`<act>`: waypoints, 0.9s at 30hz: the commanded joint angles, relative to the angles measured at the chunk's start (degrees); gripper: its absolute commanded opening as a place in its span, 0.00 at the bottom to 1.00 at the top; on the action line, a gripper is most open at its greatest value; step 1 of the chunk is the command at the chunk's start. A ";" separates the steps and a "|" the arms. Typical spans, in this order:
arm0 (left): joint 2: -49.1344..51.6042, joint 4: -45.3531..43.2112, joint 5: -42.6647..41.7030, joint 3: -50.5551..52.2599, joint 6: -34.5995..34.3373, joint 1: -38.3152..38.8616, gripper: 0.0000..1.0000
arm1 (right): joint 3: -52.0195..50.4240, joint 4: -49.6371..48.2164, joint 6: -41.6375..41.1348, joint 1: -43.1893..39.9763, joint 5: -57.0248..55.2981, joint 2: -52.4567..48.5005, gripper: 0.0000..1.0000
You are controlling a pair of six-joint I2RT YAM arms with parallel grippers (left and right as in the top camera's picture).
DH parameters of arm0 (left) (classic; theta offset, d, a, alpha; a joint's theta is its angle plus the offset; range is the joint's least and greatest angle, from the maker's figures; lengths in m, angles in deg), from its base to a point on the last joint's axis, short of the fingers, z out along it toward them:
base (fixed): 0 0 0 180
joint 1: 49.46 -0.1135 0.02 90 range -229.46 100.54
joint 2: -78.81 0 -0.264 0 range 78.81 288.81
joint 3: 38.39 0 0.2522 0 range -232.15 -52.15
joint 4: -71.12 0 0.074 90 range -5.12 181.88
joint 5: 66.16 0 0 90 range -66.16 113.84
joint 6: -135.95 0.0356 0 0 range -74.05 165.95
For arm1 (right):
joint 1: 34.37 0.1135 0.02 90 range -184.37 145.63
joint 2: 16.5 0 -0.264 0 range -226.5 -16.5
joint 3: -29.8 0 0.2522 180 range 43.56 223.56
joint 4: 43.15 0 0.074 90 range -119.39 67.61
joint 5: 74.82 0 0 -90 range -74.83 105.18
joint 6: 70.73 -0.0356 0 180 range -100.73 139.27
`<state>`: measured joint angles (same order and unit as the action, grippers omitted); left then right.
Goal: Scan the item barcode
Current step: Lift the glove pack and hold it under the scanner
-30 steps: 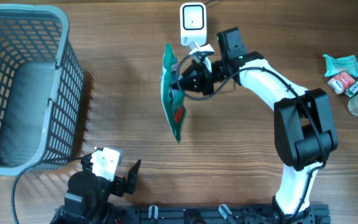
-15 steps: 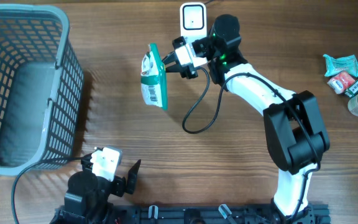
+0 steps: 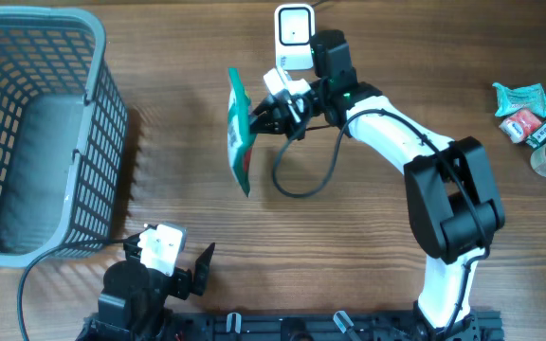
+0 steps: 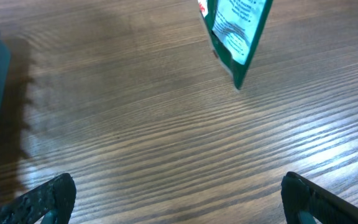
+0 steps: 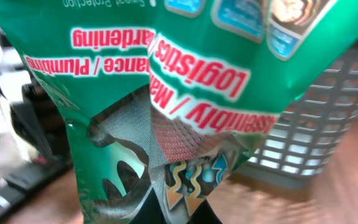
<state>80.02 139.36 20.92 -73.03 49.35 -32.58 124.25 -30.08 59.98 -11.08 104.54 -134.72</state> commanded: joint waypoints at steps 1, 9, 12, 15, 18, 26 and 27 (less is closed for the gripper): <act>-0.17 -0.15 -0.26 0.11 0.68 0.00 1.00 | 0.20 -1.70 16.72 -0.87 3.54 -0.48 0.04; -0.17 -0.15 -0.26 0.11 0.68 0.00 1.00 | 0.20 -19.80 17.75 0.39 3.52 -0.50 0.04; -0.17 -0.15 -0.26 0.11 0.68 0.00 1.00 | 0.22 -20.72 11.76 0.33 3.52 -0.50 0.04; -0.17 -0.15 -0.26 0.11 0.68 0.00 1.00 | 0.22 -22.73 -14.03 -0.07 3.52 -0.50 0.04; -0.17 -0.15 -0.26 0.11 0.68 0.00 1.00 | 0.22 -24.33 -51.36 -1.66 2.36 -0.50 0.04; -0.17 -0.15 -0.26 0.11 0.68 0.00 1.00 | 0.20 -24.22 -108.74 -2.86 -3.48 -0.50 0.04; -0.17 -0.15 -0.26 0.11 0.68 0.00 1.00 | 0.20 -23.67 -108.78 -2.86 -7.04 -0.50 0.04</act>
<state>79.98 139.32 20.92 -73.03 49.35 -32.58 124.21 -54.10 -34.47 -14.11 103.99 -134.74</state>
